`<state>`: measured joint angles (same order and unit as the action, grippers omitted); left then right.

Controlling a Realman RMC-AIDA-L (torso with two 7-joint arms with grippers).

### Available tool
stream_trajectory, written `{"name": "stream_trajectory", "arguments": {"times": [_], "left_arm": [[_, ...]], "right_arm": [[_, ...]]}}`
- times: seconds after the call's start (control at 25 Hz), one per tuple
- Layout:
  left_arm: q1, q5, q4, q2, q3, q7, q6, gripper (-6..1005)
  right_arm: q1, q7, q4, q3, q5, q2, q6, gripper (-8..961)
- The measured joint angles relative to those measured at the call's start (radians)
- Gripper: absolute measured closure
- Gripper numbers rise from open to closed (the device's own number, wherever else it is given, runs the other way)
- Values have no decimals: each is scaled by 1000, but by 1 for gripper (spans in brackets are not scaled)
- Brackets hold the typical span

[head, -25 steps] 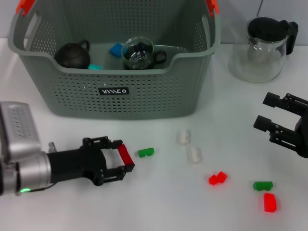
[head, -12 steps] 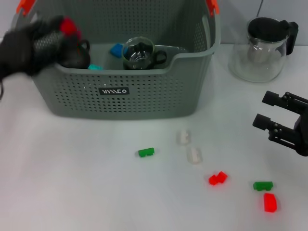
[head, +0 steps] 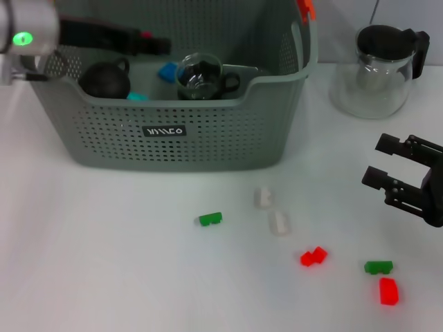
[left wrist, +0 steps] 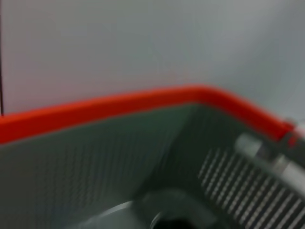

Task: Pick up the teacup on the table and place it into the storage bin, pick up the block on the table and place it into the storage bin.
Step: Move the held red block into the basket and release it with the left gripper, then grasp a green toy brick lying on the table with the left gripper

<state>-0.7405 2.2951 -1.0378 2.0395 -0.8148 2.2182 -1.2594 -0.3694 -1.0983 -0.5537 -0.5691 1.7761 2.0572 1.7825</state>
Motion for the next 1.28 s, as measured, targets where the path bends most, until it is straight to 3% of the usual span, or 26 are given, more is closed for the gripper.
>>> {"name": "stream_trajectory", "arguments": {"times": [0.12, 0.24, 0.44, 0.6, 0.72, 0.84, 0.96, 1.04, 1.12, 1.28], "left_arm": [[-55, 156, -2, 17, -90, 112, 60, 244], [-78, 251, -15, 54, -133, 156, 119, 236], [-62, 234, -74, 81, -125, 156, 139, 222], [21, 57, -147, 80, -96, 109, 139, 209], [102, -211, -158, 76, -42, -23, 96, 198], [197, -608, -82, 82, 59, -324, -90, 188], [245, -849, 25, 77, 137, -528, -319, 185], [264, -914, 52, 75, 182, -581, -422, 184], [291, -898, 53, 77, 215, -618, -484, 184], [359, -664, 54, 107, 223, -803, -567, 185]], "right_arm": [[-3, 0, 0, 0, 1, 0, 0, 268], [-7, 0, 0, 0, 1, 0, -2, 268], [-9, 0, 0, 0, 1, 1, -4, 268], [-9, 2, 0, 0, 0, 3, -3, 268], [-9, 2, 0, 0, 0, 3, 1, 268], [-8, 3, 0, 0, -2, 3, 3, 269], [-5, 4, 0, 0, -2, 3, 3, 269], [-4, 2, 0, 0, -4, 3, 3, 269], [-3, 1, 0, 0, -6, 1, 3, 269], [-1, 0, 0, 0, -5, -2, -4, 269]]}}
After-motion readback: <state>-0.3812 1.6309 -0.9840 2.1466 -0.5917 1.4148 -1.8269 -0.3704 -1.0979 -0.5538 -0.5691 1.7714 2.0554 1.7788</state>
